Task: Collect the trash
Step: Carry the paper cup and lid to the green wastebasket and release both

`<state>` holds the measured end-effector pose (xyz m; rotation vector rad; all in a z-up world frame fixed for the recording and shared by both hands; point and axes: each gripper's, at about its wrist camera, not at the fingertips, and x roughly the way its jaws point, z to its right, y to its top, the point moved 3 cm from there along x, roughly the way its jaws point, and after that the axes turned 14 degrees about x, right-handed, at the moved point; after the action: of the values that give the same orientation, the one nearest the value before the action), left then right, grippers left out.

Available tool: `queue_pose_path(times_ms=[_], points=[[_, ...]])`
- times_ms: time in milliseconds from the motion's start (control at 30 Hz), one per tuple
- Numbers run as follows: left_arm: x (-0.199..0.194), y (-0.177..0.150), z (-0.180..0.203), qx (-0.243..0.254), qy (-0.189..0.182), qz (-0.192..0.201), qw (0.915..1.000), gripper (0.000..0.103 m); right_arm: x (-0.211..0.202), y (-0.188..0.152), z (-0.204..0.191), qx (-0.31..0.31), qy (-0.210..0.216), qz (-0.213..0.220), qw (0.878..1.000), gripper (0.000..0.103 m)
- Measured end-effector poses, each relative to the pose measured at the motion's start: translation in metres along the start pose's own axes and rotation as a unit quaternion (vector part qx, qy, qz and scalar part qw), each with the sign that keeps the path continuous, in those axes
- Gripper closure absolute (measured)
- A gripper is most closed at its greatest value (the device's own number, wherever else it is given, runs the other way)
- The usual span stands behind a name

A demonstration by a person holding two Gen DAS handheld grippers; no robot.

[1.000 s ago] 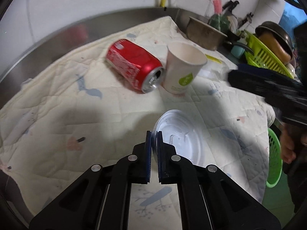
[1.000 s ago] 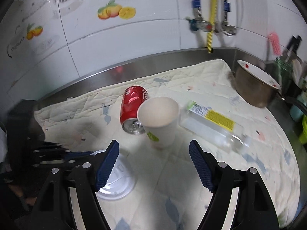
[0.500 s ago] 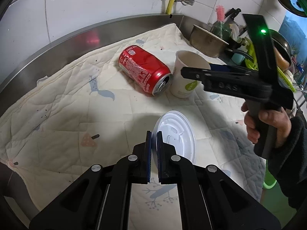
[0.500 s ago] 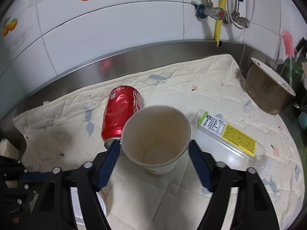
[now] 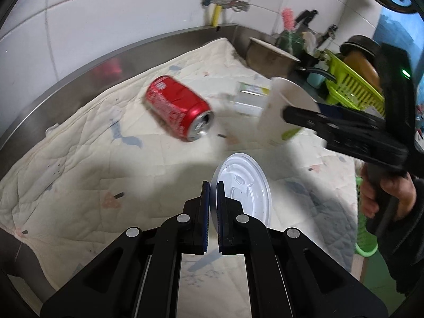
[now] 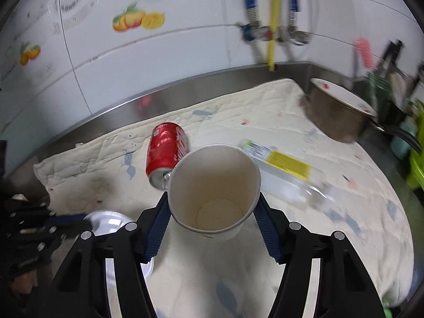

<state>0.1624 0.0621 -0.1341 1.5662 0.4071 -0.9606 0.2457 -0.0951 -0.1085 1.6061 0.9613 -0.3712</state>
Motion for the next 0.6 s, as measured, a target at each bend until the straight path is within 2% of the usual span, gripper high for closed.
queue_pose_path(times_ms=[167,300,467,600], points=[[-0.004,0.013,0.035,0.031,-0.022,0.010,0.9992,0.099,-0.071,-0.028,0.044,0.035,-0.034,0.037,0.998,0.043],[-0.006,0.026,0.078,0.064,-0.051,0.021,0.9964,0.099,-0.132,-0.064,0.081,0.070,-0.089,0.062,0.992,0.042],[-0.002,0.040,0.140,0.110,-0.098,0.027,0.9888,0.099,-0.185,-0.119,0.131,0.118,-0.170,0.063,0.976,0.042],[0.005,0.048,0.191,0.146,-0.133,0.024,0.9800,0.099,-0.215,-0.168,0.179,0.171,-0.227,0.049,0.957,0.041]])
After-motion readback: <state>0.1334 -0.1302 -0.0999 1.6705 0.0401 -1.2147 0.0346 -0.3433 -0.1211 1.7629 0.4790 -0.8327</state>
